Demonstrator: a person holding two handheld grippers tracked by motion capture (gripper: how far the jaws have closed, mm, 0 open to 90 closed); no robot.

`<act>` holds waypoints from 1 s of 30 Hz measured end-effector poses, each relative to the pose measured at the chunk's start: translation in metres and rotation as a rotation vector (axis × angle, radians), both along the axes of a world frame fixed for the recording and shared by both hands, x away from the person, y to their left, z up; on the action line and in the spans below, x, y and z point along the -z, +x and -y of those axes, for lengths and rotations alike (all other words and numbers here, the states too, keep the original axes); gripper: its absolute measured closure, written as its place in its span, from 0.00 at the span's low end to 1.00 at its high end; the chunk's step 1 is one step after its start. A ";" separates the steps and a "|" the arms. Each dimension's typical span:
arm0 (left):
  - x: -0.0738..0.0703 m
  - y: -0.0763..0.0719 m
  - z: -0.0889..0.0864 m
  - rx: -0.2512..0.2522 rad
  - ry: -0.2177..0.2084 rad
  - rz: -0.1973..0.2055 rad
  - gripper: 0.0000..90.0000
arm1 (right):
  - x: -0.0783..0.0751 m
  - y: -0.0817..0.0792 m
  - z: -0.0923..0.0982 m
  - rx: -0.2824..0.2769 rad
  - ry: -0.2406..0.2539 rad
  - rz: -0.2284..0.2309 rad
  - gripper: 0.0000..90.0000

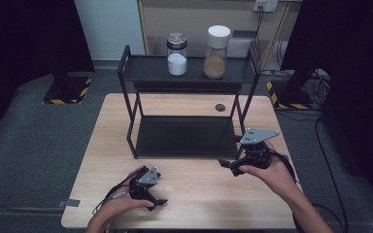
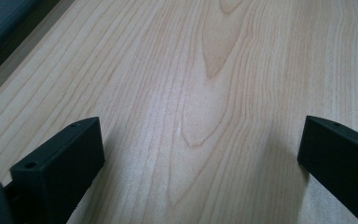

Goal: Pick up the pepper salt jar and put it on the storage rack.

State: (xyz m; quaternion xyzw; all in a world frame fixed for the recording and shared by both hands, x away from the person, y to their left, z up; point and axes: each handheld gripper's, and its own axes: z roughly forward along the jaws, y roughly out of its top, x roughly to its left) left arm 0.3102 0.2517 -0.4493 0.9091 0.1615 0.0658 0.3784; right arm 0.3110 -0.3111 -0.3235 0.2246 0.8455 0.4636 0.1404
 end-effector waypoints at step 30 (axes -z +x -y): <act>0.000 -0.001 0.000 -0.006 -0.002 0.000 0.00 | 0.102 -0.024 0.028 0.084 -0.099 -0.099 0.05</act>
